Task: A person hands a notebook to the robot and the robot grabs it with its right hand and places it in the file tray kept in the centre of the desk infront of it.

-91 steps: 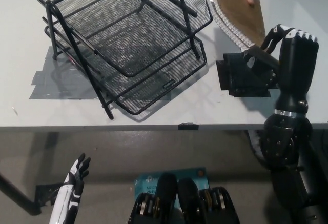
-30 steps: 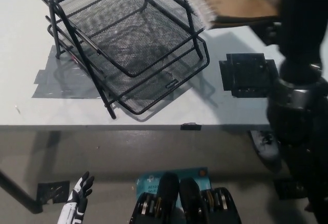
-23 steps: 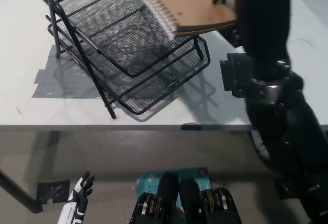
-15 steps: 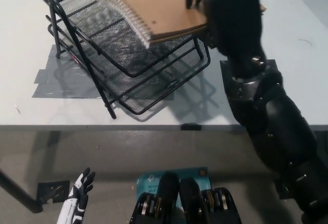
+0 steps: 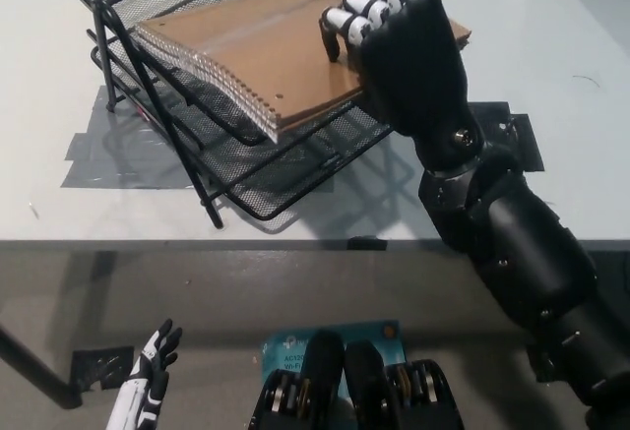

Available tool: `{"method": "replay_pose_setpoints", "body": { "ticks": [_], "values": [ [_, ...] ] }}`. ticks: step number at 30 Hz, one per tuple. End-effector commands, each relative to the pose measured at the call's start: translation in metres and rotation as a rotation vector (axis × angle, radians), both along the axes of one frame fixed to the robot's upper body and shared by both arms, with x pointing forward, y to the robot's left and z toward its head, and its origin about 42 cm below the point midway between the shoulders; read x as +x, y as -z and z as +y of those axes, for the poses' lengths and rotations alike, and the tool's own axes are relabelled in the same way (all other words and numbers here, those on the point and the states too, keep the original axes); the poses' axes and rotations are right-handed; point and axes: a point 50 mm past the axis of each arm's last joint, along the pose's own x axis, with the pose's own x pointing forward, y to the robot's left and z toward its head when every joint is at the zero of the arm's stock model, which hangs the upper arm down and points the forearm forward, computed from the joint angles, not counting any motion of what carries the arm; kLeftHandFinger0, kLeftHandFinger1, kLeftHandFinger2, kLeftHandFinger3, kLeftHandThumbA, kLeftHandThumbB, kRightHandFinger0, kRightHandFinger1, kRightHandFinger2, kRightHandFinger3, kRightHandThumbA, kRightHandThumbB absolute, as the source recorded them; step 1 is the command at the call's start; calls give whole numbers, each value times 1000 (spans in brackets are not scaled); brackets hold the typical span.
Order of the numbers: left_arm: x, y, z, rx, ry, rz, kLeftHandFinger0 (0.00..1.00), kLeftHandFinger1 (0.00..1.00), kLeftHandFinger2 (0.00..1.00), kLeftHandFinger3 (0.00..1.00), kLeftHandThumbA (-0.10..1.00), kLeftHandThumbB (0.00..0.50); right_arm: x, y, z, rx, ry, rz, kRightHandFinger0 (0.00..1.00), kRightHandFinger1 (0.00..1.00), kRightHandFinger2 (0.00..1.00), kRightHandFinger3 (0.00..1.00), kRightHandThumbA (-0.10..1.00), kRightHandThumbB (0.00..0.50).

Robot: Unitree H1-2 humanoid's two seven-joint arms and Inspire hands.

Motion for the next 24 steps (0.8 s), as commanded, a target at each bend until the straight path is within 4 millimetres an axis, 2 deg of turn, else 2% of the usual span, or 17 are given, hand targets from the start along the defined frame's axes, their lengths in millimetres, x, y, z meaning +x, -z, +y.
{"method": "replay_pose_setpoints", "body": {
  "ticks": [1, 3, 7, 13, 14, 15, 18, 19, 21, 24],
  "values": [
    [6, -12, 5, 26, 33, -66, 1000, 1000, 1000, 1000, 1000, 339, 3, -28, -4, 4, -69, -144, 0, 0, 67, 32, 703, 0],
    [8, -14, 5, 30, 33, -66, 1000, 1000, 1000, 1000, 1000, 345, 6, -24, -12, -8, -59, -136, 0, 0, 30, 33, 662, 0],
    [10, -15, 4, 32, 33, -66, 1000, 1000, 1000, 1000, 1000, 349, 10, -21, -21, -52, -35, -145, 0, 0, 26, 52, 650, 0],
    [12, -18, 3, 32, 33, -72, 1000, 1000, 1000, 1000, 1000, 354, 14, -27, -19, -75, -48, -164, 0, 0, 33, 66, 663, 0],
    [13, -19, 3, 32, 38, -73, 1000, 1000, 1000, 1000, 1000, 348, 15, -30, -17, -79, -49, -170, 0, 0, 40, 75, 729, 0],
    [13, -20, 4, 32, 41, -72, 1000, 1000, 1000, 1000, 1000, 351, 17, -34, -14, -82, -55, -180, 0, 0, 42, 78, 737, 0],
    [14, -20, 4, 32, 46, -69, 1000, 1000, 1000, 1000, 1000, 357, 19, -39, -11, -78, -61, -183, 0, 0, 84, 95, 750, 0],
    [14, -20, 4, 33, 47, -70, 1000, 1000, 1000, 1000, 1000, 358, 20, -41, -10, -77, -60, -184, 0, 0, 148, 152, 746, 0],
    [15, -21, 4, 35, 51, -75, 1000, 1000, 1000, 1000, 1000, 353, 23, -48, -6, -74, -50, -206, 0, 0, 122, 109, 746, 0],
    [15, -20, 4, 47, 56, -84, 1000, 1000, 1000, 1000, 1000, 319, 28, -55, -1, -74, -23, -221, 0, 0, 103, 128, 782, 0]
  ]
}}
